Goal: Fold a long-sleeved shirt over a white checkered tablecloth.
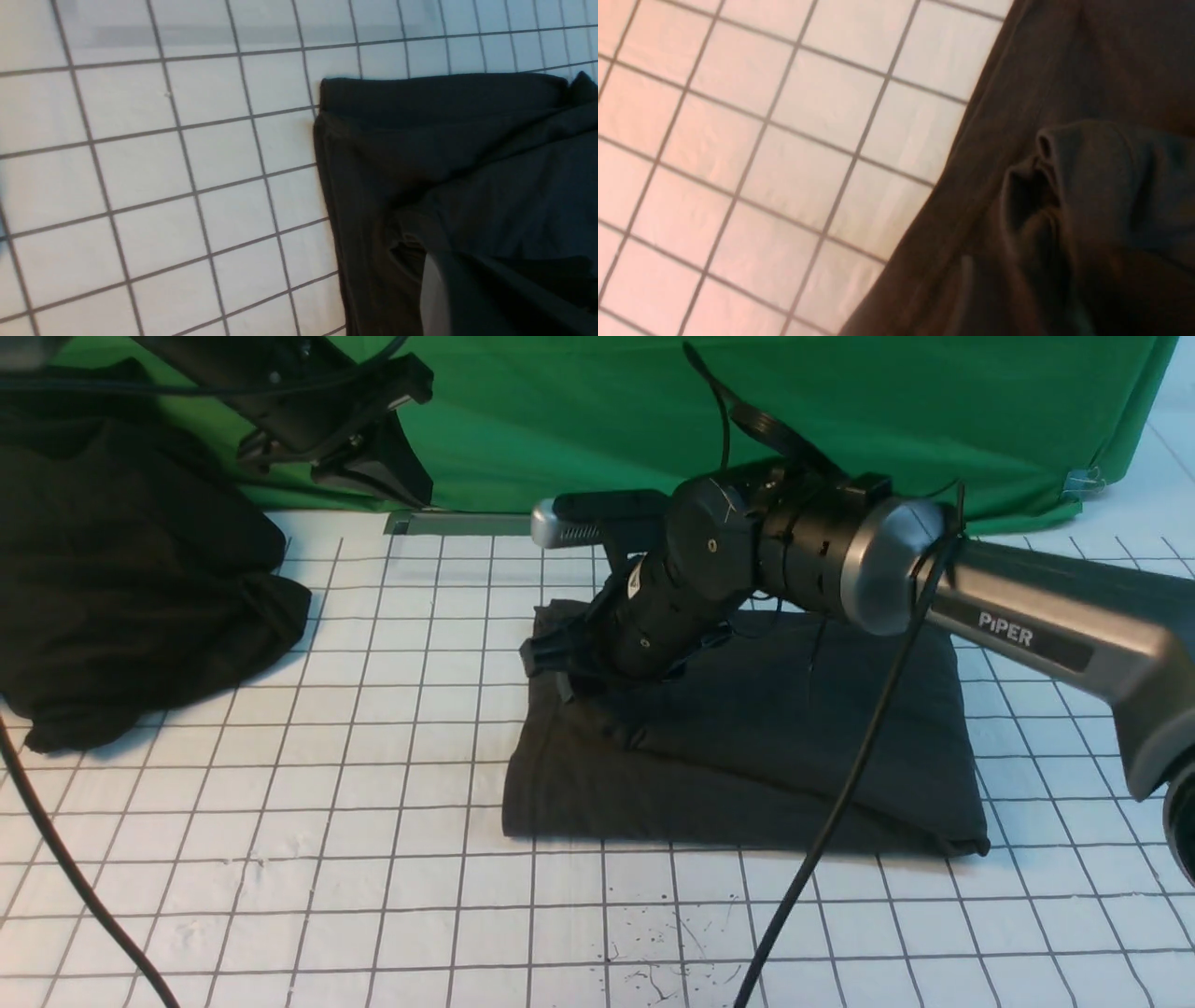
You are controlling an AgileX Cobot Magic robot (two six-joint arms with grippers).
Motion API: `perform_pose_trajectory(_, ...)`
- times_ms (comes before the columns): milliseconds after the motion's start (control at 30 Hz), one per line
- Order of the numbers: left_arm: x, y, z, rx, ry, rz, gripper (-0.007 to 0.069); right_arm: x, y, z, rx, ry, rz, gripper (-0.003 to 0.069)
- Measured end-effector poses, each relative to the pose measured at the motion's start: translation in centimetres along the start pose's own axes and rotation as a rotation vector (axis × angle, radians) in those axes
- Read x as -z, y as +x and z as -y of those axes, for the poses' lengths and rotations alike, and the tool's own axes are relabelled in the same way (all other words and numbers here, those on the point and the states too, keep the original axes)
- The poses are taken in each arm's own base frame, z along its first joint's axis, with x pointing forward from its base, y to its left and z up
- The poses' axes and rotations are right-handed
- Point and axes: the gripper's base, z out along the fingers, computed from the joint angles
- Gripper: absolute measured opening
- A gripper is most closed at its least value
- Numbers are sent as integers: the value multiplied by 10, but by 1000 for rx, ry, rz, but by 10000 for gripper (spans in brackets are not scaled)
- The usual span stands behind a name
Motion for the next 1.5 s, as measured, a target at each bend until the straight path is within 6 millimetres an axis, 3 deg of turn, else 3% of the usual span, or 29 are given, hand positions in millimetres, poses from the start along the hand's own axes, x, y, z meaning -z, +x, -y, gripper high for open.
perform_pose_trajectory(33,0,1,-1,8,-13,-4,5,7,-2,-1,5,3,-17,547)
perform_pose_trajectory(67,0,2,-2,10,-13,-6,5,9,-3,-1,4,1,-11,559)
perform_pose_trajectory(133,-3,15,-6,41,-37,-53,21,43,-11,1,54,15,-70,659)
perform_pose_trajectory(200,-2,28,-7,58,-43,-87,38,66,-15,5,76,24,-100,670)
perform_pose_trajectory(367,8,63,-5,93,-51,-166,140,156,-26,23,148,74,-69,590)
perform_pose_trajectory(500,10,87,-1,102,-56,-220,227,192,-20,31,176,105,-23,512)
perform_pose_trajectory(633,4,117,3,100,-69,-305,332,212,2,43,191,139,-49,494)
perform_pose_trajectory(733,-4,136,8,82,-86,-341,408,214,25,60,188,210,-108,542)
perform_pose_trajectory(867,-17,147,16,69,-96,-339,460,197,51,86,160,276,-188,607)
perform_pose_trajectory(1100,-37,155,55,1,-76,-272,480,159,89,142,1,327,-246,605)
perform_pose_trajectory(1233,-44,154,64,-17,-73,-232,480,145,101,157,-35,338,-261,597)
perform_pose_trajectory(1500,-95,159,50,46,-81,-301,480,103,113,167,-71,313,-325,594)
